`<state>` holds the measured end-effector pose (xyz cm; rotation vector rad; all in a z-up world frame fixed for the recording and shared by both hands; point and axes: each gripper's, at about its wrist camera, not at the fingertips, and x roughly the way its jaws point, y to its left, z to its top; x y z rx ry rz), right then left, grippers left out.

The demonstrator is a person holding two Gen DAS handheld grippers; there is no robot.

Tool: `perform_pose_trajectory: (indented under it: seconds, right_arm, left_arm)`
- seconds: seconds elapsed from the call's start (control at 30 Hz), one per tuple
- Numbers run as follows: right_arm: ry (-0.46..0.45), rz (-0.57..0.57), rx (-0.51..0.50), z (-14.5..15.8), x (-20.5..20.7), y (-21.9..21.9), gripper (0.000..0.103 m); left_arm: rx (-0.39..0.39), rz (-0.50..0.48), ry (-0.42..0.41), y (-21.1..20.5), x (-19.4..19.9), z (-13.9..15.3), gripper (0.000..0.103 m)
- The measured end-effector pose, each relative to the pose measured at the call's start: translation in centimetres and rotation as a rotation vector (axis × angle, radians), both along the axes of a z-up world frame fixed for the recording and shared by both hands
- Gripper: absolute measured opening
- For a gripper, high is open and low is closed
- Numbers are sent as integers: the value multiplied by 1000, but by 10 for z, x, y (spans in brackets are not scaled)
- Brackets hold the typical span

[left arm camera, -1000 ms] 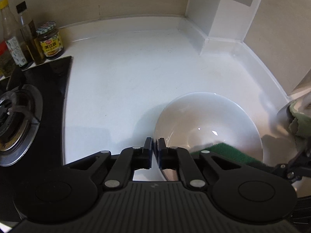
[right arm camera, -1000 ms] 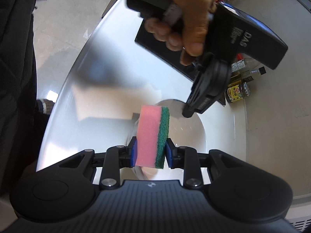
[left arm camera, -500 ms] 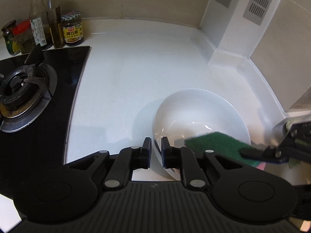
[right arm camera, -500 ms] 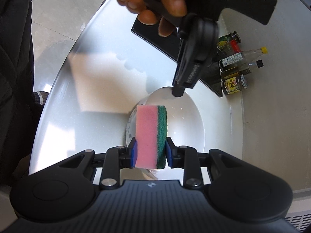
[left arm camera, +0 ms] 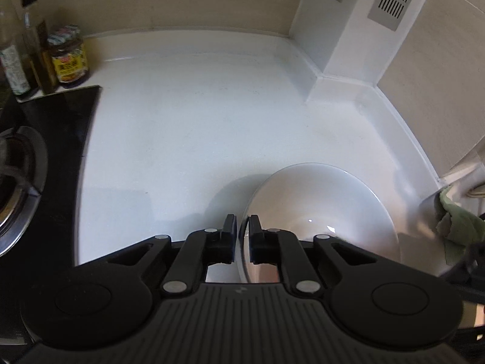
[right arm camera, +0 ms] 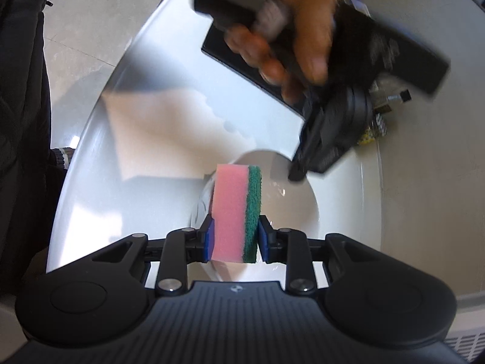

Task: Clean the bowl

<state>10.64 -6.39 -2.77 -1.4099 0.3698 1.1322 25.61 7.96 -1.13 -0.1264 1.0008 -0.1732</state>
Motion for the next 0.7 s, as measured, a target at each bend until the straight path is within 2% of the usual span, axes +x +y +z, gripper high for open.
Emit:
perform_pose_trajectory:
  seconds: [0.17,0.23,0.37,0.47,0.7]
  right_arm:
    - [2,3,8,2,-5,0,25]
    - [-4,12,5,3,-7,1,25]
    - [-6,27,0,7,-15,1,25]
    - [-18,30,-3,7,-18,0,25]
    - [-21,25,-14,5,-16,-7,25]
  left_arm:
    - [-10,5,-31,-2,-34,1,11]
    - [1,10,-41,-2,-37,0,17]
    - [2,20,-35,-4,-34,-4,17]
    - [1,10,-28,-5,-26,-8,13]
    - [11,-64,-18,-7,7,-10,8]
